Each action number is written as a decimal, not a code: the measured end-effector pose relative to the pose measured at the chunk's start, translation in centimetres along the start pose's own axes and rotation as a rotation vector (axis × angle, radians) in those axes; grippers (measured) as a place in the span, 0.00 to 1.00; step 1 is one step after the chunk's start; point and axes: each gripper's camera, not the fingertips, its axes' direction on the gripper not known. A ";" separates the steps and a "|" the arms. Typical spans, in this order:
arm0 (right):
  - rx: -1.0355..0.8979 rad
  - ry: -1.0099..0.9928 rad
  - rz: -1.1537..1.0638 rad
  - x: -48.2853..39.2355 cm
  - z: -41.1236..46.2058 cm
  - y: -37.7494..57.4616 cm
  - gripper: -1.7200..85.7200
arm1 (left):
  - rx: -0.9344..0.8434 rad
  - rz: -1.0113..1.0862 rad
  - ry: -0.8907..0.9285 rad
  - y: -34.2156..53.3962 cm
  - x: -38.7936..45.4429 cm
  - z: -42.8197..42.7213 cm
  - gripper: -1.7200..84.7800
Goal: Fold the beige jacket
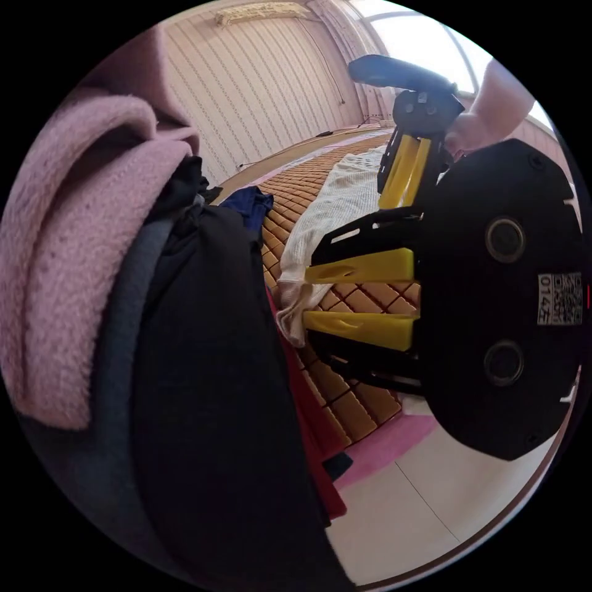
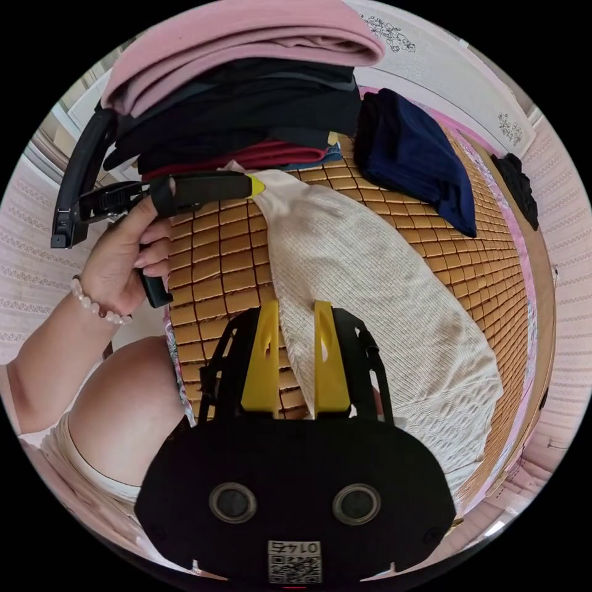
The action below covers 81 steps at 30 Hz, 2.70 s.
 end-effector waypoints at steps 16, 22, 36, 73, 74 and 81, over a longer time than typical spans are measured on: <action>0.394 -0.212 0.532 10.5 -12.0 18.4 0.03 | 0.136 0.657 0.440 10.4 22.0 -5.6 0.01; 0.571 -0.200 0.763 14.5 -17.7 34.9 0.05 | -0.149 0.955 0.796 23.5 37.3 -2.4 0.09; 0.425 -0.191 1.083 21.8 -17.3 52.8 0.13 | -0.349 1.289 0.119 38.1 36.9 8.2 0.11; 0.297 -0.187 1.302 26.7 -25.4 71.2 0.02 | -0.475 1.375 0.026 51.8 43.5 22.3 0.08; 0.315 -0.168 1.312 26.2 -26.1 71.8 0.02 | -0.474 1.360 0.038 51.5 43.5 22.3 0.08; 0.530 0.105 1.458 20.3 -30.7 79.0 0.05 | -0.465 1.371 0.136 51.9 46.3 21.3 0.08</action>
